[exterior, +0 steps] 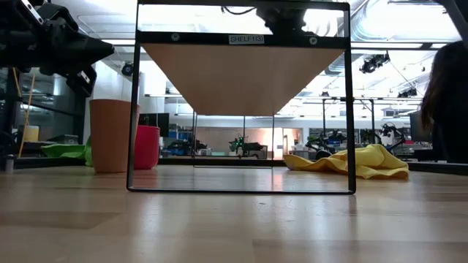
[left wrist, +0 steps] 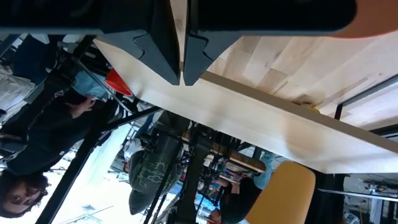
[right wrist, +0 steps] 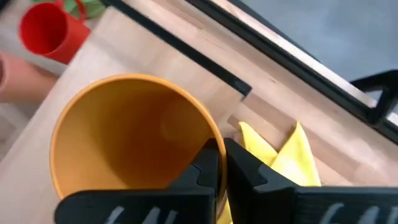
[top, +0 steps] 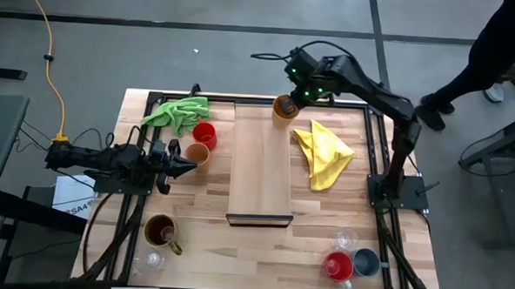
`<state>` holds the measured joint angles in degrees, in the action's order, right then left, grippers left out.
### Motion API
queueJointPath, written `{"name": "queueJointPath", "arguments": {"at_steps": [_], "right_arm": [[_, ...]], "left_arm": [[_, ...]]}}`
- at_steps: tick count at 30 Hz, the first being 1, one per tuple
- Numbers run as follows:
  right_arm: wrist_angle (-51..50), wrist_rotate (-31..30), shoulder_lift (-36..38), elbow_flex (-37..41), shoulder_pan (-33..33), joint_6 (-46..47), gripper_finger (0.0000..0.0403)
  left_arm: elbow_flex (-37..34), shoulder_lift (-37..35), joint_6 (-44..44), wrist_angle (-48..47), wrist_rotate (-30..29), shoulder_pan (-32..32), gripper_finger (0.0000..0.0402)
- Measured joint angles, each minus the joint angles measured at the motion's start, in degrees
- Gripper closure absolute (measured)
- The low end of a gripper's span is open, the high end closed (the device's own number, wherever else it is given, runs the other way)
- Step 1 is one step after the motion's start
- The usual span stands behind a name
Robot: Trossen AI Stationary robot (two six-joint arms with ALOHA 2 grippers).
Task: Stack small to large cups/mugs on shelf
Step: Put the yellow cup on the shelf
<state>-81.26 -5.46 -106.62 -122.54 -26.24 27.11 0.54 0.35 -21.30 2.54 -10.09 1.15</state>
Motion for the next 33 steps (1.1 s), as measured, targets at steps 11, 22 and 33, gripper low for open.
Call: {"name": "queueJointPath", "arguments": {"at_steps": [11,22,33], "right_arm": [[0.0,0.1,-1.3,-0.4,-0.1,4.1,0.0403],[1.4,2.5,-2.6,-0.4,0.0,10.7,0.0403],[2.2,2.0,-3.5,-0.5,0.2,14.0,0.0403]], "left_arm": [[0.0,0.0,0.0,1.2,0.0,0.0,0.0391],[0.0,0.0,0.0,0.0,0.0,0.0,0.0392],[0.0,0.0,0.0,0.0,0.0,0.0,0.0392]]}}
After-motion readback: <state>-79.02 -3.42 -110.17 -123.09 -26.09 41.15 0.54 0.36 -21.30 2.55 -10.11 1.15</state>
